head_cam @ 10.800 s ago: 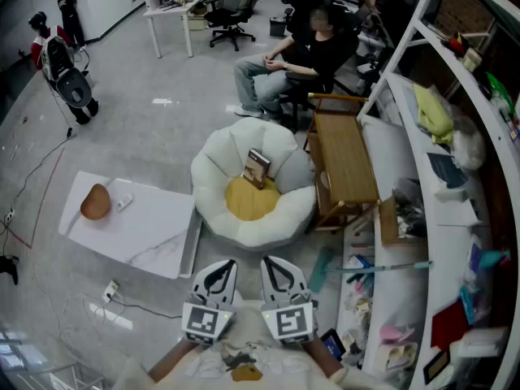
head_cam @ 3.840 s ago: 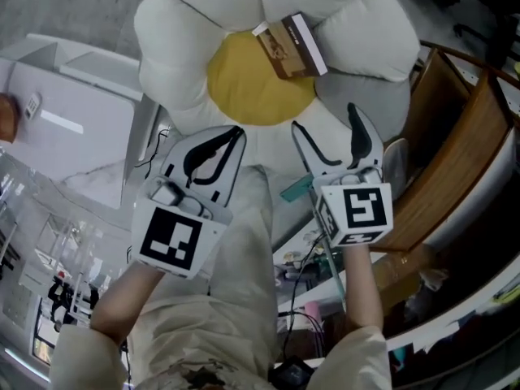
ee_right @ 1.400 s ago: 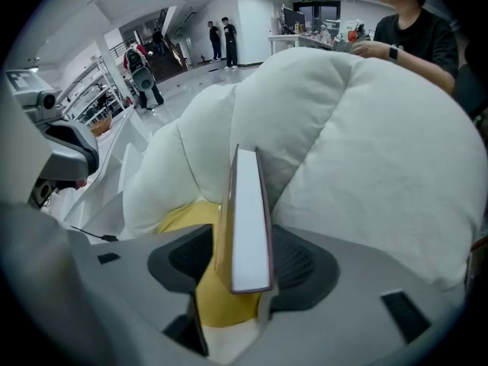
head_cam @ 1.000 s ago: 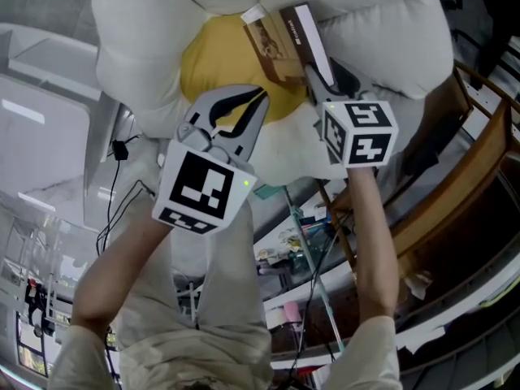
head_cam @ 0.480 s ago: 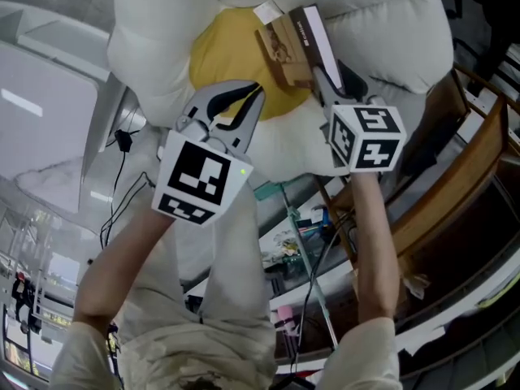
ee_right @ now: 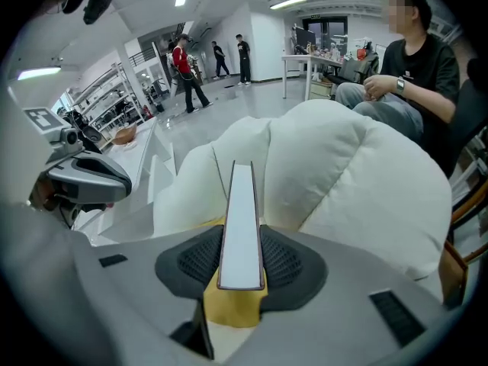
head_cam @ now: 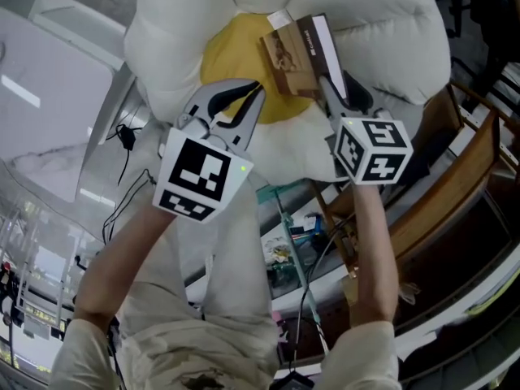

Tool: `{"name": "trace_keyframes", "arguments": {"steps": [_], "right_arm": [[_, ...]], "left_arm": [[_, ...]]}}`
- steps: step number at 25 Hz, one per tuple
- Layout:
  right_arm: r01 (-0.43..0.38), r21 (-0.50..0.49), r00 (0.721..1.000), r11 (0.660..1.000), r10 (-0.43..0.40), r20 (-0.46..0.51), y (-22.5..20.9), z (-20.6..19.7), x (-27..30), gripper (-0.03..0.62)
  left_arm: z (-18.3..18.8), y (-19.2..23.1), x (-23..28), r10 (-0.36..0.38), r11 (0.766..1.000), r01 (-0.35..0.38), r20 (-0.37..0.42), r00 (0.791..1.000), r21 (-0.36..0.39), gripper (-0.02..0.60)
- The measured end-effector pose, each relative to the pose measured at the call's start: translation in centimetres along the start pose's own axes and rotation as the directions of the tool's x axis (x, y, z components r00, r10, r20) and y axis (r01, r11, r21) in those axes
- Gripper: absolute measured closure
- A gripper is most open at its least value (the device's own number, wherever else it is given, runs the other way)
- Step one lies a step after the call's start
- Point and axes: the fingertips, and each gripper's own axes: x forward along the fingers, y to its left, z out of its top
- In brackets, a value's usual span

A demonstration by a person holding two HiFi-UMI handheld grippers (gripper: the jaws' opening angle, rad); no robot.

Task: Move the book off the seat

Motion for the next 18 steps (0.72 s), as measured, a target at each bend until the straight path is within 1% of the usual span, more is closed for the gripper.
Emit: {"name": "trace_keyframes", "arguments": {"steps": [8, 18], "right_arm": [[-0.077, -0.06, 0.997, 0.995, 0.078, 0.007, 2.7, 2.6, 0.2, 0.445], [-0.178, -0.111, 0.984, 0.978, 0.181, 0.011, 7.1, 7.4, 1.0, 0.445]], "left_arm": [[-0.1, 2.3, -1.5, 0.073, 0.995, -0.07, 0.034, 0.997, -0.065, 0.568], [0.4, 5.6, -4.8, 0.17, 0.978, -0.16, 0.072, 0.983, -0.131, 0.568]]}}
